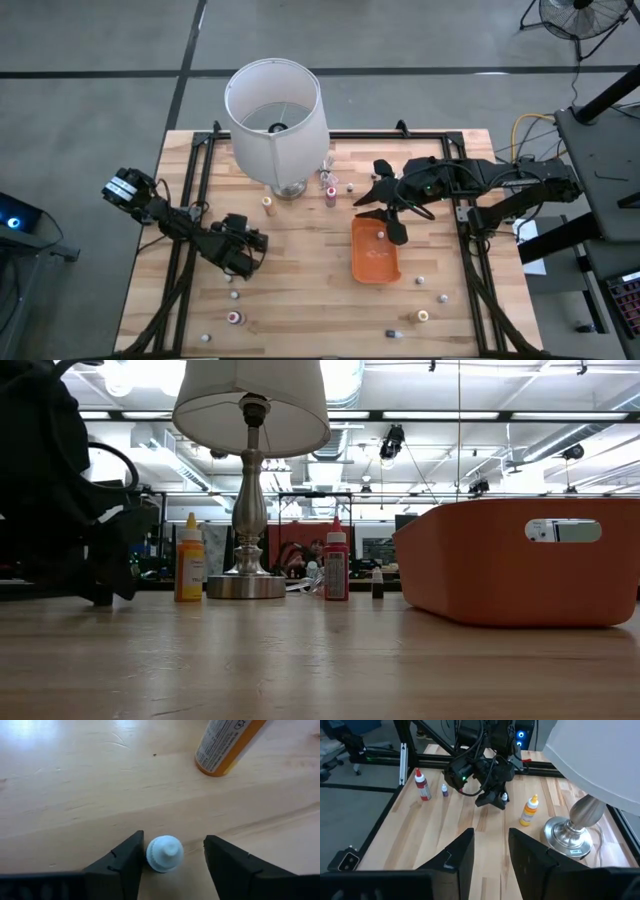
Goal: Pick & Place food coloring
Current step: Put the small food coloring bottle into the orange bin
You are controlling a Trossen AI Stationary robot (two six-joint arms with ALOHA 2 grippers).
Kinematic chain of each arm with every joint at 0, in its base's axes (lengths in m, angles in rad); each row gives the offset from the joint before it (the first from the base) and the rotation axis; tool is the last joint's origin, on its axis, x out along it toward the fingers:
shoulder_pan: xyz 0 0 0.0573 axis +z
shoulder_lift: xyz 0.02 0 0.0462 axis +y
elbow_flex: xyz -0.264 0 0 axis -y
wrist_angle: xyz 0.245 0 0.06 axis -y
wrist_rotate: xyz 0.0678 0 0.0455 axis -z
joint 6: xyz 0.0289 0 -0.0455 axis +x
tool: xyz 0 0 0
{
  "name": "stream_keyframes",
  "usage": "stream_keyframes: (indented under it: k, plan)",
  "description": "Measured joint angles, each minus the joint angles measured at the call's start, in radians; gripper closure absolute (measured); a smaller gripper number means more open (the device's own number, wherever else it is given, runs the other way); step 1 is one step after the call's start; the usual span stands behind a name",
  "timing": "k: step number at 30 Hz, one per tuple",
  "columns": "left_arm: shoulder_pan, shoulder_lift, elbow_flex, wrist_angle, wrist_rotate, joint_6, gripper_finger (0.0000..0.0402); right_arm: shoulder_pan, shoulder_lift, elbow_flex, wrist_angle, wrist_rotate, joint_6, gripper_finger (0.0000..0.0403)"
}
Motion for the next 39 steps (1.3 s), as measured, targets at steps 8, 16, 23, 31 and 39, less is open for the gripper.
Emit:
stream_keyframes:
  k: [8, 16, 23, 31, 39]
  plan:
    - [0.0, 0.0, 0.0, 0.002, 0.007, -0.04, 0.0286, 0.0, 0.0, 0.0, 0.002, 0.0, 0.0, 0.0294]
    - [0.0, -0.002, 0.021, -0.022, 0.027, -0.049, 0.0339, 0.0, 0.0, 0.0, 0.003, 0.0, 0.0, 0.0304]
    - [-0.002, -0.012, 0.111, -0.07, 0.105, 0.044, 0.0354, 0.0, 0.0, 0.0, 0.002, 0.0, 0.034, 0.0312]
    - [-0.002, -0.039, 0.291, -0.148, 0.11, 0.317, 0.0354, 0.0, 0.0, 0.003, -0.002, -0.058, 0.097, 0.0298]
    - [-0.001, -0.04, 0.541, -0.223, 0.193, 0.589, 0.0355, 0.005, 0.0, 0.059, -0.003, -0.138, 0.098, 0.0253]
